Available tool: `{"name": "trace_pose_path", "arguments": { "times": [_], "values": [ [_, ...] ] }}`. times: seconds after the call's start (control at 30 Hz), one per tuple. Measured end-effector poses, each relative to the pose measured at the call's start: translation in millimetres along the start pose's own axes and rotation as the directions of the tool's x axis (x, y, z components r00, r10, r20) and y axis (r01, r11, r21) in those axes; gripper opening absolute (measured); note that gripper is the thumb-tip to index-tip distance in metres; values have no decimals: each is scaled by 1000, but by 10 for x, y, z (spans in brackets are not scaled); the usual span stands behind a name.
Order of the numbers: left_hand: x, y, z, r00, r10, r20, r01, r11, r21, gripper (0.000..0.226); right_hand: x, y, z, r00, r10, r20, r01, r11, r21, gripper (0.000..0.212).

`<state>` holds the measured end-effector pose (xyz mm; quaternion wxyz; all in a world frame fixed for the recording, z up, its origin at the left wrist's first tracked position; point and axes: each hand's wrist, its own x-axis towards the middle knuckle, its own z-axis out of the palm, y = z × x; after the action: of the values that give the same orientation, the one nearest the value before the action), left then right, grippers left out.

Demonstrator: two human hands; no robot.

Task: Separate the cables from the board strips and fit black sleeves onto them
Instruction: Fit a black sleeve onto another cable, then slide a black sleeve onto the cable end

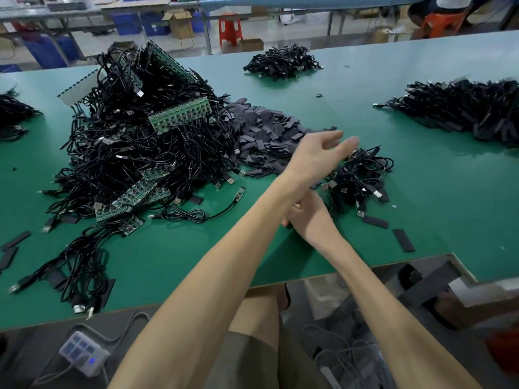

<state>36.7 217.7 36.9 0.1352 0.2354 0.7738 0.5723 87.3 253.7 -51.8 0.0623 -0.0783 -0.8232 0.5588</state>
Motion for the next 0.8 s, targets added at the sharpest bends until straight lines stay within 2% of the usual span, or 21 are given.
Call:
{"name": "trace_pose_path", "arguments": {
  "times": [0.07, 0.13, 0.23, 0.33, 0.43, 0.47, 0.53, 0.67, 0.73, 0.8],
  "values": [
    [-113, -72, -94, 998, 54, -19, -54, 998, 32, 47, -53, -18, -17, 998, -68, -6, 68, 996, 58, 35],
    [-256, -188, -282, 989, 99, -112, -93, 994, 55, 34, -87, -21, -30, 989, -149, 11, 146, 980, 132, 26],
    [-472, -401, -661, 974, 77, -214, -22, 968, 249, 25, -73, 2, -26, 986, -168, 15, 166, 979, 115, 17],
    [-669, -623, -1025, 964, -44, -262, 184, 823, 537, 16, -62, 9, -23, 987, -162, 16, 158, 976, 152, 16],
    [-783, -789, -1192, 937, -160, -311, 341, 611, 714, 29, -67, 8, -24, 987, -159, 26, 154, 977, 147, 17],
    [-797, -827, -1188, 931, -188, -311, 361, 593, 720, 33, -66, 8, -28, 987, -161, 27, 155, 977, 143, 17],
    [-813, -850, -1125, 927, -193, -322, 368, 637, 677, 27, -65, 9, -29, 986, -166, 27, 161, 978, 131, 17],
    [-811, -858, -971, 945, -93, -315, 294, 668, 683, 10, -66, 33, -37, 990, -143, 4, 141, 979, 148, 9],
    [-820, -810, -906, 949, -39, -314, 234, 754, 614, 8, -50, 45, -48, 989, -141, -52, 148, 977, 154, 9],
    [-819, -715, -854, 945, 9, -328, 150, 877, 457, 4, -26, 63, -65, 981, -145, -127, 161, 980, 119, 23]
  ]
}}
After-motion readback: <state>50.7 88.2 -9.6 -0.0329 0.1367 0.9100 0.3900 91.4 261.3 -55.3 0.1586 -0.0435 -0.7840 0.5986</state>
